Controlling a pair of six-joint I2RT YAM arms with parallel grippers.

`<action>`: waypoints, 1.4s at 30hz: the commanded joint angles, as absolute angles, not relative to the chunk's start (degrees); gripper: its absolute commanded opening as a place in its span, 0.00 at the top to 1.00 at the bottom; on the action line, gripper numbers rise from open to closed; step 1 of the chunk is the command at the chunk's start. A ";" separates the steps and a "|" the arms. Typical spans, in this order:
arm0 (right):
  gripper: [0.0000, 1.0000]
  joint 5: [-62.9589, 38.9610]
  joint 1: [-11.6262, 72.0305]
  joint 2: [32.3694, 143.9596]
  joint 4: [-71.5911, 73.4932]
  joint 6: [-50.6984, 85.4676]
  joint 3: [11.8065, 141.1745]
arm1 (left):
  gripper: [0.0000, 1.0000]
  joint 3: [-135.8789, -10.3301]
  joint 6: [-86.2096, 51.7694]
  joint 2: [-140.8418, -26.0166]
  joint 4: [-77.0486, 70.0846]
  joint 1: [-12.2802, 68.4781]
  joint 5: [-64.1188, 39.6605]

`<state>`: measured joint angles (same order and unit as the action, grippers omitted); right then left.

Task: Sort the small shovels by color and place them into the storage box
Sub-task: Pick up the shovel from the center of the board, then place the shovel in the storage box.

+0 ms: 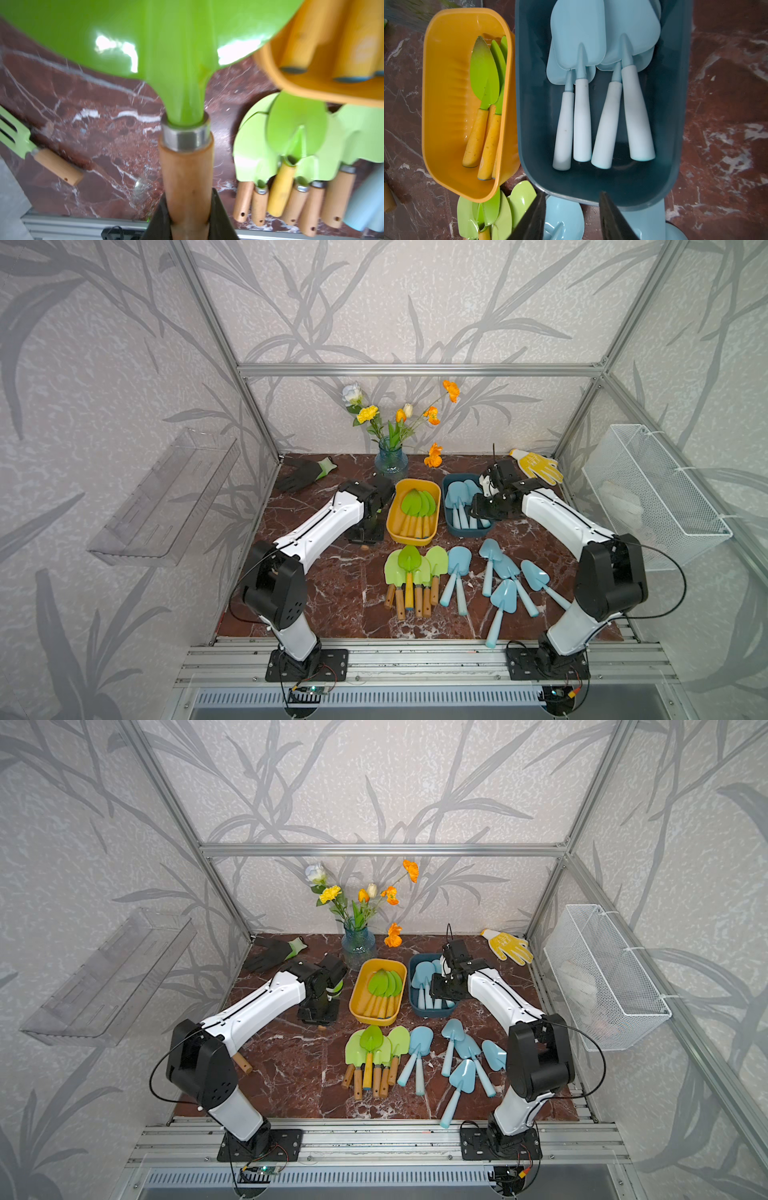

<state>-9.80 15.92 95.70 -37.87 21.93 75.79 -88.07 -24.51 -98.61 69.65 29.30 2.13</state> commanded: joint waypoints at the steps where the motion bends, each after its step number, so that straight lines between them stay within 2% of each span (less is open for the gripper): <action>1: 0.56 -7.30 16.17 91.72 -38.59 22.02 73.64 | 1.00 -96.32 -18.62 -105.31 73.00 29.53 -1.06; 10: 0.56 -2.34 15.52 83.57 -41.86 20.66 68.41 | 1.00 -118.84 -17.45 -125.21 73.66 30.32 -9.53; 16: 0.56 -1.29 14.74 79.34 -42.71 21.25 65.12 | 1.00 -127.68 -17.99 -134.12 74.01 30.67 -12.04; 19: 0.56 -1.17 14.67 78.08 -43.41 21.35 63.95 | 0.94 -129.05 -18.56 -136.67 74.05 30.69 -13.61; 21: 0.56 -1.03 14.60 77.40 -43.68 21.42 63.05 | 0.88 -128.53 -19.19 -137.38 74.01 30.76 -14.44; 23: 0.56 -0.79 14.60 76.95 -43.90 21.72 62.20 | 0.78 -127.16 -19.68 -137.31 73.60 30.85 -14.82; 30: 0.56 -1.22 14.59 75.87 -43.25 22.51 59.47 | 0.61 -121.40 -20.47 -135.77 70.90 31.26 -16.58; 38: 0.56 -5.06 15.13 76.16 -42.47 22.12 58.12 | 0.59 -123.16 -20.92 -133.88 71.70 31.29 -15.93; 42: 0.54 -5.80 20.12 76.10 -42.37 21.97 57.57 | 0.58 -124.30 -21.98 -130.58 71.36 31.29 -15.11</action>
